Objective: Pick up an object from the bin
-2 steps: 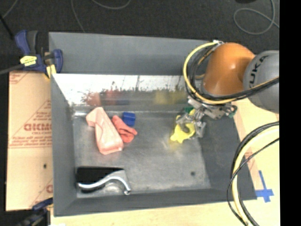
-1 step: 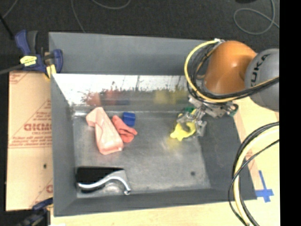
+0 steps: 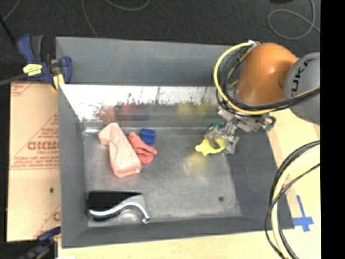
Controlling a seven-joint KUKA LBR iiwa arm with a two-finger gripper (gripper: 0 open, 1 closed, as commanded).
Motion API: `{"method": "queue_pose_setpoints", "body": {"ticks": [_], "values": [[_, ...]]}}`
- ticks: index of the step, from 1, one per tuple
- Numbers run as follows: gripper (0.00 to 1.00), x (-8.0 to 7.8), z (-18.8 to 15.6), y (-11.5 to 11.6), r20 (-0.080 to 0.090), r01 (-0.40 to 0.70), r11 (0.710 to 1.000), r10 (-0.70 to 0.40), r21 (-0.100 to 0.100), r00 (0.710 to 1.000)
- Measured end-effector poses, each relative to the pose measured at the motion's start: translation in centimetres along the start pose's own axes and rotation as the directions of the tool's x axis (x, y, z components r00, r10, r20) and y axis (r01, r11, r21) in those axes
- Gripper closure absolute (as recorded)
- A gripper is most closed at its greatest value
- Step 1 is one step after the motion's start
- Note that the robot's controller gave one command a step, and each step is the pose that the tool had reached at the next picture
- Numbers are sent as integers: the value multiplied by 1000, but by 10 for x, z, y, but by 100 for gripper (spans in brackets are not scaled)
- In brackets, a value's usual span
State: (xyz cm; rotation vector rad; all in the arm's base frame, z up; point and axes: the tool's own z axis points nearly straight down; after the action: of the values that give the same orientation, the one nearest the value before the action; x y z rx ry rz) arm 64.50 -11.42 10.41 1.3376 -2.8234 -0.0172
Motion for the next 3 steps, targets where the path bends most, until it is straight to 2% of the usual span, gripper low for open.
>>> {"method": "queue_pose_setpoints", "body": {"ticks": [2,3], "values": [[100,-1,-36,-3,7,-2,1000,2,13,1000],[100,-1,-44,-3,8,-4,1000,4,13,1000]]}}
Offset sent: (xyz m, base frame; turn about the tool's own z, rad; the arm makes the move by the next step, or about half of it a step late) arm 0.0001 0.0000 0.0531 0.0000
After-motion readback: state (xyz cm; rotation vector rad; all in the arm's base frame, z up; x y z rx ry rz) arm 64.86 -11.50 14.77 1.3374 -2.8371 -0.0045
